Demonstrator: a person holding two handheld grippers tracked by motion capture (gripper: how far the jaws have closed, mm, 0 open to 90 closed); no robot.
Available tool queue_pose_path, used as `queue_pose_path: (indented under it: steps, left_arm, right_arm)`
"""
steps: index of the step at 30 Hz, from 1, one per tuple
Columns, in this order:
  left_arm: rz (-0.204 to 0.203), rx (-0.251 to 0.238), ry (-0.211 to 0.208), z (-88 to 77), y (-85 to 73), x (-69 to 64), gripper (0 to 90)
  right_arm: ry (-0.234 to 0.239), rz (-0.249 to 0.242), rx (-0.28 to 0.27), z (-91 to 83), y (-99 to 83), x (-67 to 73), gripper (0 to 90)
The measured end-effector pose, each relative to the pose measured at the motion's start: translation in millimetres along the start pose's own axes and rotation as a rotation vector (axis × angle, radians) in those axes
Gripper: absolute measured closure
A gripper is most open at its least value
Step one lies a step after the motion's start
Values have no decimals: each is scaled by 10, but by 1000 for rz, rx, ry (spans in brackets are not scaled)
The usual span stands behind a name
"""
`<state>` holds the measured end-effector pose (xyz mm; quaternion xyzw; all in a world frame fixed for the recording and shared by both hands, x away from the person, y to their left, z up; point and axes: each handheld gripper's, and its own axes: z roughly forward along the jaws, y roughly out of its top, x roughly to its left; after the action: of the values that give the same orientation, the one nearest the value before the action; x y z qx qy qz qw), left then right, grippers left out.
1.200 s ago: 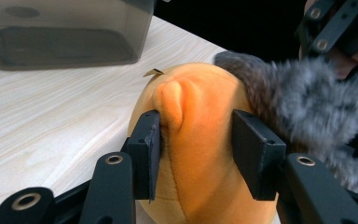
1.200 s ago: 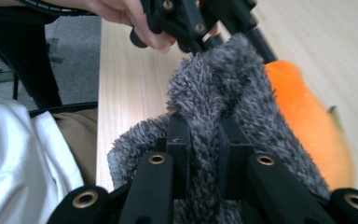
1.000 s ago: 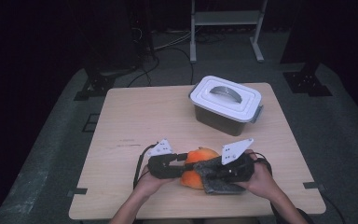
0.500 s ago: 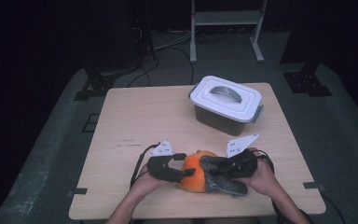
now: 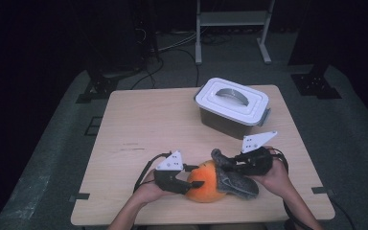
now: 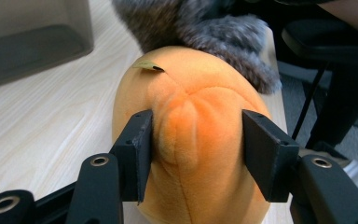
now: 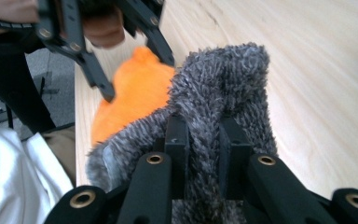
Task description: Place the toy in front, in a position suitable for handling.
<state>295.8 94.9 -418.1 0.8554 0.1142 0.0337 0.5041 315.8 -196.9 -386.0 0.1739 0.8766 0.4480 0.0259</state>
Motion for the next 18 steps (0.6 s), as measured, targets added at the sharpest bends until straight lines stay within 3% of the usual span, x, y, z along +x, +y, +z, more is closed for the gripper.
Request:
queue_pose_path:
  steps: [2, 9, 13, 16, 18]
  left_arm:
    - [-2, 6, 8, -6, -6, 14, 453]
    - [-36, 25, 66, -72, -31, 105, 463]
    - [-59, 24, 40, -114, -41, 124, 412]
    - [-92, -12, -2, -150, -10, 129, 345]
    - [-98, 6, -23, -126, 23, 106, 302]
  right_arm:
    - [39, 4, 23, 47, -24, 4, 761]
    - [108, -31, 48, 115, -4, 122, 765]
    - [120, -36, 58, 163, 5, 154, 768]
    - [141, -28, 55, 186, -10, 157, 771]
    - [155, -35, 57, 217, 0, 186, 772]
